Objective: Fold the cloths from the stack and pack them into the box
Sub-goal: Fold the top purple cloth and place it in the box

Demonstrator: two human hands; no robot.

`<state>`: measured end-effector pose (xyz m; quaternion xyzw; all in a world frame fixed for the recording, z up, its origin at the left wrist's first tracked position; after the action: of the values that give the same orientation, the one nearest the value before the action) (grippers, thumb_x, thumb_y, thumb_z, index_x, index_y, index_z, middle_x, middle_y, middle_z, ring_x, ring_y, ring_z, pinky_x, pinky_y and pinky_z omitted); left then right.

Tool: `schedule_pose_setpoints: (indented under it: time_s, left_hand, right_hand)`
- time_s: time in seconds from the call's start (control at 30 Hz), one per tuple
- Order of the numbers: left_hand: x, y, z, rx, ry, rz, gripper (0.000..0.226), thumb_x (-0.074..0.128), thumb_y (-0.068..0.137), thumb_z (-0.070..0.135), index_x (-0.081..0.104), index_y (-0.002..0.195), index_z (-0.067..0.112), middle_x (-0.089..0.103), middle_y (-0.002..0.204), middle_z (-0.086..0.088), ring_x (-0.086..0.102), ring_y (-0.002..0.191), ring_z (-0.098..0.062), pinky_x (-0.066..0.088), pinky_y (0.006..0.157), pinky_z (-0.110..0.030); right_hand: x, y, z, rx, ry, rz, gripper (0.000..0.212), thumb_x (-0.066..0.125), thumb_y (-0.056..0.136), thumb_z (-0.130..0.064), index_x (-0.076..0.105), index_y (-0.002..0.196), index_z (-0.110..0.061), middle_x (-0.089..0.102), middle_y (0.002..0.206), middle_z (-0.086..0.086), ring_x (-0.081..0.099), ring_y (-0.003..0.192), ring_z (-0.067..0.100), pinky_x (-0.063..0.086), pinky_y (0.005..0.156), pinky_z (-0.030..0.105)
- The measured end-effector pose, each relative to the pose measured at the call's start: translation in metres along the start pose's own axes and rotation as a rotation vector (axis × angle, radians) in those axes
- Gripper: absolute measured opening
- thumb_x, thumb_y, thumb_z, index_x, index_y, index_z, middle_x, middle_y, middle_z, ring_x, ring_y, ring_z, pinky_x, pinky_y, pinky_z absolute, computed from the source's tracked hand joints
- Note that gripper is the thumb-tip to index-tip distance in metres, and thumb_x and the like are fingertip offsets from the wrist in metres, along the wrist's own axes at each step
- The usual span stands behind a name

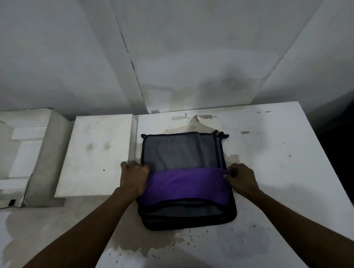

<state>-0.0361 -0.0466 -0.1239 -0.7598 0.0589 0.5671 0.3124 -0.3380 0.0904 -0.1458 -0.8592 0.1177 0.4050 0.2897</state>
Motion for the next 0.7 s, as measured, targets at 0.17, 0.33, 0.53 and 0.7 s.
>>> schedule_pose_setpoints:
  time_s: [0.17, 0.33, 0.53, 0.7]
  left_hand:
    - [0.001, 0.002, -0.012, -0.038, 0.029, 0.000, 0.023, 0.054, 0.080, 0.007, 0.058, 0.099, 0.018, 0.065, 0.104, -0.002, 0.052, 0.110, -0.023, 0.025, 0.099, -0.046]
    - [0.002, 0.002, -0.009, -0.033, 0.068, -0.034, 0.022, 0.054, 0.081, 0.007, 0.060, 0.099, 0.016, 0.063, 0.109, -0.004, 0.049, 0.114, -0.024, 0.022, 0.104, -0.050]
    - [-0.011, 0.001, -0.012, -0.087, -0.043, 0.084, 0.021, 0.053, 0.079, 0.014, 0.061, 0.098, 0.013, 0.063, 0.108, -0.008, 0.047, 0.113, -0.026, 0.022, 0.099, -0.048]
    - [-0.020, 0.002, 0.002, 0.015, -0.104, 0.208, 0.032, 0.070, 0.061, 0.008, 0.063, 0.092, 0.006, 0.063, 0.096, -0.015, 0.056, 0.097, -0.034, 0.037, 0.087, -0.049]
  right_hand:
    - [-0.013, 0.002, 0.006, 0.030, 0.100, 0.032, 0.010, 0.073, 0.077, -0.011, 0.066, 0.083, -0.007, 0.065, 0.076, 0.005, 0.060, 0.073, 0.019, 0.039, 0.058, 0.017]
    - [-0.020, 0.005, 0.030, 0.129, 0.211, 0.047, 0.014, 0.071, 0.080, -0.008, 0.068, 0.093, -0.004, 0.069, 0.085, 0.011, 0.063, 0.078, 0.023, 0.047, 0.070, 0.028]
    - [-0.019, 0.007, 0.038, 0.203, 0.379, 0.039, 0.008, 0.067, 0.084, -0.012, 0.068, 0.088, -0.004, 0.070, 0.084, 0.016, 0.066, 0.076, 0.031, 0.057, 0.072, 0.040]
    - [-0.009, 0.001, 0.036, 0.286, 0.399, 0.041, 0.031, 0.077, 0.076, -0.018, 0.061, 0.100, -0.007, 0.067, 0.093, 0.015, 0.066, 0.078, 0.030, 0.058, 0.066, 0.038]
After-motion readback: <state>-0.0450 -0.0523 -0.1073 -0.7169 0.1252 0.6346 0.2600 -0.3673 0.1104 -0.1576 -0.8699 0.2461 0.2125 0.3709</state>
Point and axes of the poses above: each hand's wrist, its own y-axis towards the middle knuckle, its own x-axis out of the palm, z = x × y, the point moved 10 cm from there along y, towards the middle knuckle
